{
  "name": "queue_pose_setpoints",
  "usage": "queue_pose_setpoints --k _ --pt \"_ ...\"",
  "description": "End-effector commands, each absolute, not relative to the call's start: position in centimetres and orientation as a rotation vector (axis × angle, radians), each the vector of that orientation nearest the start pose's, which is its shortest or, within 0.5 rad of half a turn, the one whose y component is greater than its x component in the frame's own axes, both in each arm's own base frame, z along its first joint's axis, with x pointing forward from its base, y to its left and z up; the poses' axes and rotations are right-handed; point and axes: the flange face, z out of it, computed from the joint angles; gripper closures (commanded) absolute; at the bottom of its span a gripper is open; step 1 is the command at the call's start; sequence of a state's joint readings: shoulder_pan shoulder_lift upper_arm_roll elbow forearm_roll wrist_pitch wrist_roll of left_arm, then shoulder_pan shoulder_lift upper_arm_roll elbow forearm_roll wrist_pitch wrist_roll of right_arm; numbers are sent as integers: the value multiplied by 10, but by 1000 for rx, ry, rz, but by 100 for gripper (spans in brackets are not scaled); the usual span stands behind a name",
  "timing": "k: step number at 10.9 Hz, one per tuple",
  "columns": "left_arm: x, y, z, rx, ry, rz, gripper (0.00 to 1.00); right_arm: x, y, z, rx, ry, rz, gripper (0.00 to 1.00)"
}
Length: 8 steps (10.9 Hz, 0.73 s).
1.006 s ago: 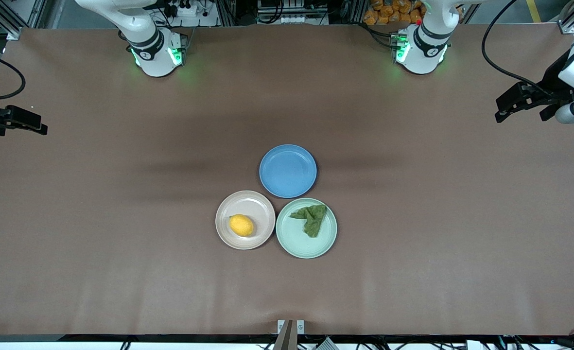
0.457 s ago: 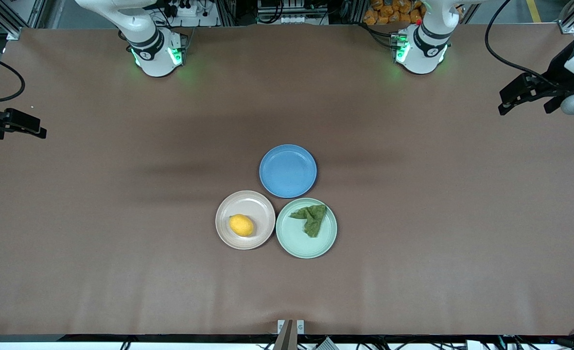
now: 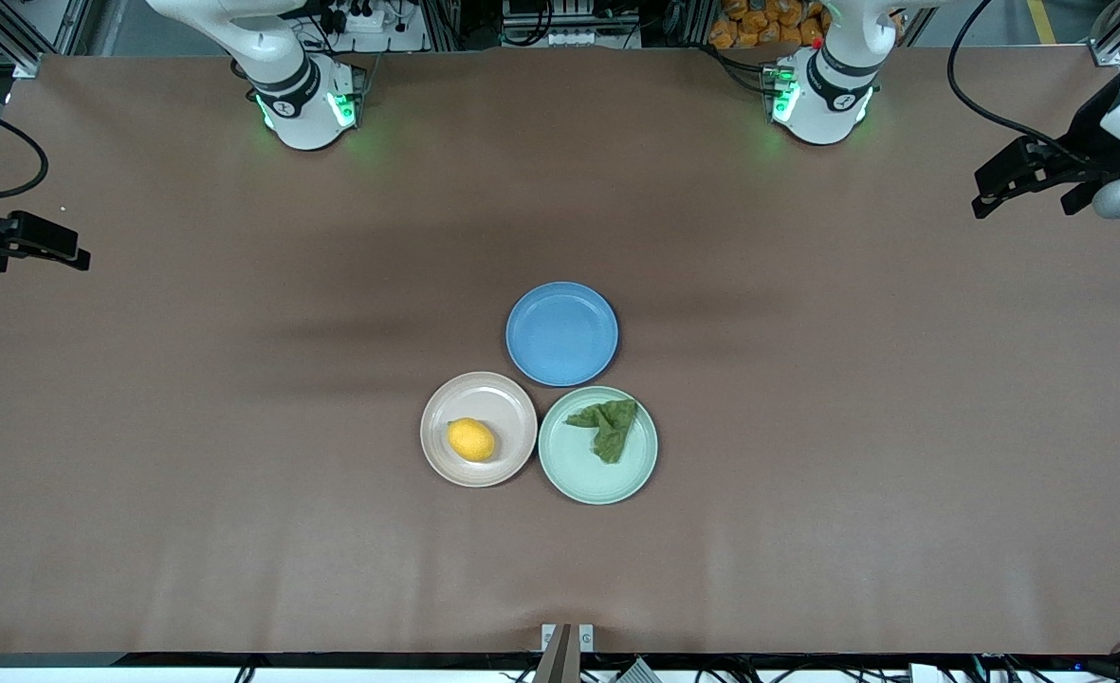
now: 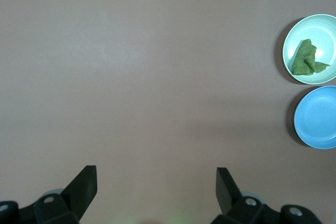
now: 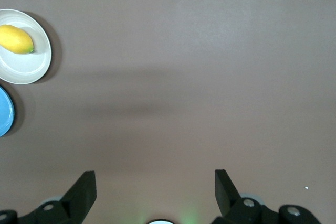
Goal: Place lemon and lettuce in plates
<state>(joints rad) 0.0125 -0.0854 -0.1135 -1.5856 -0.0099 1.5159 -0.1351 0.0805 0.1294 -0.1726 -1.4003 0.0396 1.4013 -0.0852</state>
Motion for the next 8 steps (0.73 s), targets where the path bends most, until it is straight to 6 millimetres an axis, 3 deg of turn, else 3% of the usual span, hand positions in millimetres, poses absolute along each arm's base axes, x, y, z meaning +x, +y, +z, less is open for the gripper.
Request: queue_pose_setpoints --k 1,4,8 --pt "518 -57 665 -3116 -20 -13 0 560 -40 629 -3114 13 173 0" --pt "516 -56 661 -3113 -13 32 0 559 -35 631 -3111 -2 172 0" --pt "517 -55 657 -3111 -20 60 0 542 -36 630 -3105 17 193 0"
